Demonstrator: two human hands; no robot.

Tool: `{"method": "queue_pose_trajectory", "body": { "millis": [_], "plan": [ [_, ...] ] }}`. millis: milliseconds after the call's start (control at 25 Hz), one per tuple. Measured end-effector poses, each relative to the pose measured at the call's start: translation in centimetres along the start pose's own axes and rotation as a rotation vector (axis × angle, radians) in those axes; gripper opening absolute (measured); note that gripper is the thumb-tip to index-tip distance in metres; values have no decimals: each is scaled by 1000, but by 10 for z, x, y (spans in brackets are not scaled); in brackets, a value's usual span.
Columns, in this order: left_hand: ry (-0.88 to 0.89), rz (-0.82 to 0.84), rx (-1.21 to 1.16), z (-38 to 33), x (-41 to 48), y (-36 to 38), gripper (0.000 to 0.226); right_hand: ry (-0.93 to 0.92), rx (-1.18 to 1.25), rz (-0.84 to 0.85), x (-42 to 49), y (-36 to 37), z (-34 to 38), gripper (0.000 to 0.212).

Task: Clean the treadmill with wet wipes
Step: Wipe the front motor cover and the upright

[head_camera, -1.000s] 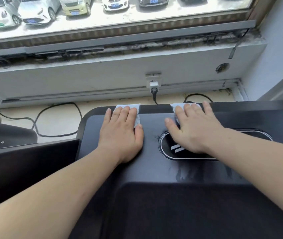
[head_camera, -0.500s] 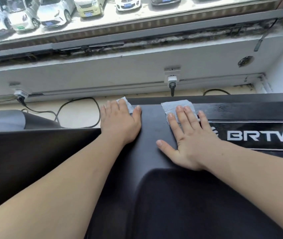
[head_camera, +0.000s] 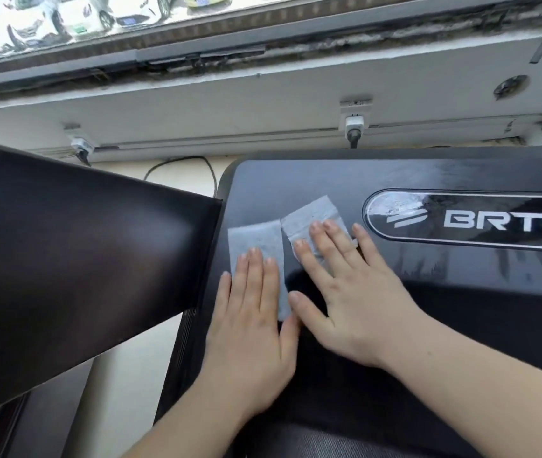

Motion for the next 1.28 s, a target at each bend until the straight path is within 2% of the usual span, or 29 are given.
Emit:
{"method": "queue_pose_trajectory", "body": {
  "millis": [80, 160, 280, 400, 480, 600, 640, 680, 760, 800, 840, 960, 1040, 1200, 1280],
  "plan": [
    [-1, 40, 2, 2, -30, 2, 77, -54, -58, -17, -11, 0, -8, 81],
    [-37, 55, 32, 8, -23, -2, 81, -101, -108, -11, -19, -2, -20, 79],
    [-151, -29, 41, 13, 54, -20, 82, -36, -97, 34, -18, -11, -45, 80],
    [-271, -11, -2, 8, 127, -30, 79, 65, -43, 50, -6, -18, -55, 78],
    [-150, 37, 23, -23, 122, -20, 77, 72, -27, 50, -6, -19, -53, 74],
    [202, 119, 99, -58, 86, -9, 76, 83, -47, 35, -6, -22, -68, 74],
    [223, 120, 119, -52, 92, -11, 74, 107, -51, 28, -5, -24, -79, 74],
    [159, 120, 126, -40, 106, -16, 72, 137, -49, 24, -4, -25, -91, 73],
    [-91, 116, 80, -21, 130, -29, 73, 199, -40, 16, -5, -26, -114, 72],
    [-160, 115, 49, -28, 134, -27, 76, 223, -36, 11, -7, -26, -123, 72],
    [-135, 112, 31, -52, 132, -20, 78, 241, -36, 3, -12, -26, -132, 73],
    [253, 137, 76, -147, 102, 7, 80, 279, -53, -19, -32, -25, -160, 74],
    [392, 143, 160, -169, 110, 9, 78, 326, -51, -31, -51, -25, -187, 74],
    [118, 139, 79, -182, 158, 0, 78, 500, -26, -38, -104, -21, -259, 70],
    [250, 134, 85, -236, 142, 15, 80, 588, -18, -47, -131, -23, -293, 66]
  ]
}}
Point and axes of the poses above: each hand's wrist, its own x-axis towards the middle knuckle, its own y-axis out of the palm, z = x × y, the point moved 6 cm from there along x, towards the middle knuckle, and after that the axes turned 7 degrees about -x, right-handed, at the moved point
